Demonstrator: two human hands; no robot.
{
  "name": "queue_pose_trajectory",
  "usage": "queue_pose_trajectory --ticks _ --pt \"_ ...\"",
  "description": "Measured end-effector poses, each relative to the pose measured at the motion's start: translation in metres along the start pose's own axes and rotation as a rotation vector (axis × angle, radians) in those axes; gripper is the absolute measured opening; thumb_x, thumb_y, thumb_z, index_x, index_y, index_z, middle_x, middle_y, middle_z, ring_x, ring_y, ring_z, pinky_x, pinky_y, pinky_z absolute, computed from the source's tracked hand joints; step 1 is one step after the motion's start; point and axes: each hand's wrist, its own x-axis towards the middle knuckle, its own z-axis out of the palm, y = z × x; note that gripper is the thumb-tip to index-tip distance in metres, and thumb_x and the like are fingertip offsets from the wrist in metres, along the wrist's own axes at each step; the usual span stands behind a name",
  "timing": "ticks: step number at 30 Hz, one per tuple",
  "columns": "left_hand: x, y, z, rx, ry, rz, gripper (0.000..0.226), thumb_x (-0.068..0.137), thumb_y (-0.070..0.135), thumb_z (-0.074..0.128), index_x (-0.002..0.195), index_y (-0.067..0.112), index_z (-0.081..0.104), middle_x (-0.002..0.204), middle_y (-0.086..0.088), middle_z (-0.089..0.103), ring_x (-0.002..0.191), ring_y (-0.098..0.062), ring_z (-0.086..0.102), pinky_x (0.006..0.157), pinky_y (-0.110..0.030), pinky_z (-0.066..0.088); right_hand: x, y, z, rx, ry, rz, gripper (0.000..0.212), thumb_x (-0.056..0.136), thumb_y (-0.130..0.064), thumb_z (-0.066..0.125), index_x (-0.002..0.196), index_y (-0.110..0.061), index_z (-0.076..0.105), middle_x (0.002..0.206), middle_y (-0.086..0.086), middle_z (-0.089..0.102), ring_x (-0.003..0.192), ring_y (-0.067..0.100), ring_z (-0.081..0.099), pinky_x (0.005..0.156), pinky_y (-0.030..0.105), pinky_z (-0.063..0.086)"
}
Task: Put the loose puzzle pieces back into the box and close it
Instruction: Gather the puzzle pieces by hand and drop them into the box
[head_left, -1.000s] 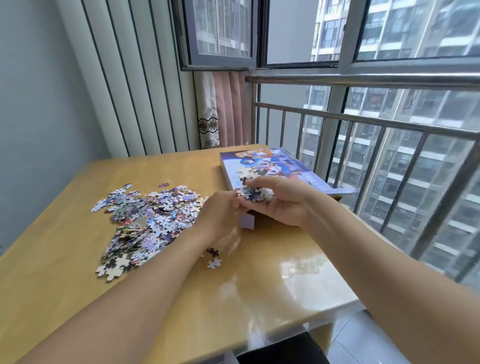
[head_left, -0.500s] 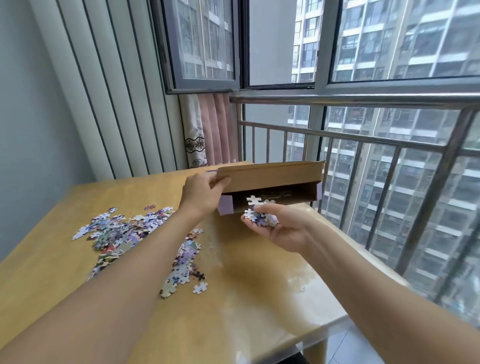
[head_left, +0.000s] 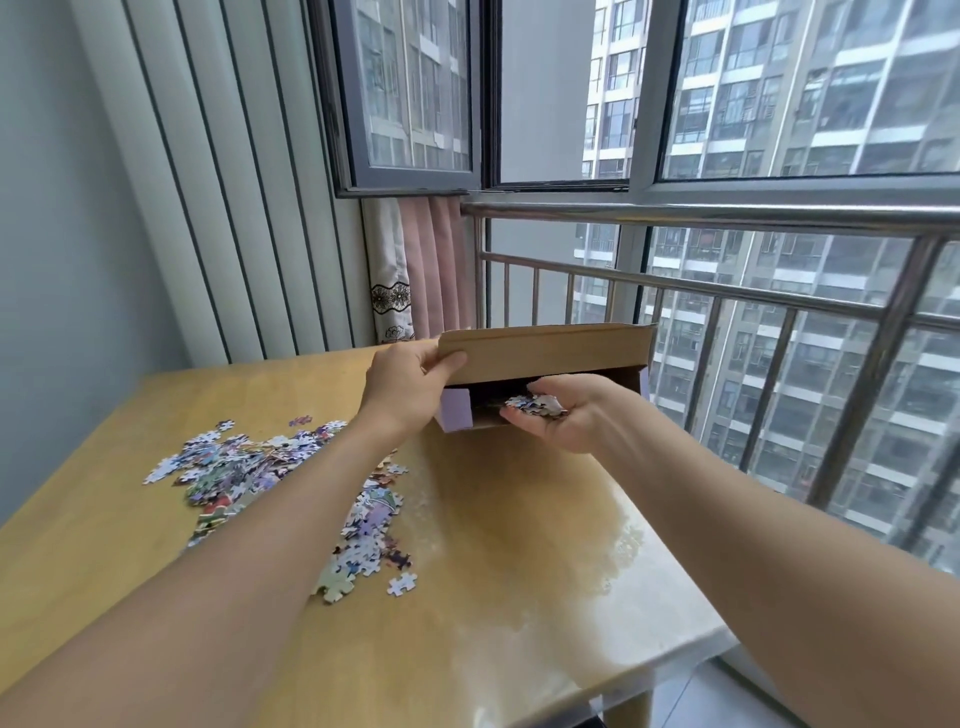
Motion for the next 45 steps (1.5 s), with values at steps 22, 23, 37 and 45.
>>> queue_pose_trajectory --ticks 22,23,37,45 --pt "0.005 0.013 -0.009 -0.095 -0.017 -0.071 0.019 0.095 0.038 0.067 0.095 0.024 0.081 0.061 0.017 0.064 0.065 -0.012 0.052 0.066 -0.026 0.041 0.030 -0.014 0.019 0.470 -0.153 -0.063 0.100 0.074 -0.083 0.036 0.149 -0.018 0.037 0.146 0.022 0.046 0.128 0.051 0.048 0.104 0.073 0.033" --pt "0.006 0.013 -0.011 -0.104 -0.010 -0.075 0.021 0.095 0.039 0.067 0.094 0.023 0.080 0.066 0.008 0.068 0.065 -0.014 0.051 0.067 -0.028 0.042 0.027 -0.017 0.018 0.386 -0.185 -0.072 0.098 0.076 -0.082 0.035 0.151 -0.019 0.034 0.150 0.022 0.042 0.131 0.050 0.046 0.107 0.071 0.032" --pt "0.015 0.033 -0.027 -0.192 0.173 -0.093 0.028 0.097 0.038 0.064 0.086 0.015 0.076 0.076 0.001 0.072 0.070 -0.015 0.057 0.072 -0.031 0.048 0.012 -0.009 -0.021 -1.741 0.242 -1.460 0.011 0.091 -0.015 0.067 0.092 -0.017 0.077 0.092 -0.001 0.073 0.082 0.024 0.068 0.062 0.031 0.050" --pt "0.018 0.039 -0.033 -0.234 0.089 -0.054 0.024 0.099 0.031 0.062 0.096 0.014 0.078 0.084 0.007 0.073 0.079 -0.012 0.065 0.087 -0.037 0.056 0.015 -0.024 -0.017 -1.710 0.288 -1.525 0.014 0.089 -0.013 0.067 0.079 -0.019 0.075 0.075 -0.001 0.071 0.068 0.031 0.064 0.058 0.033 0.051"
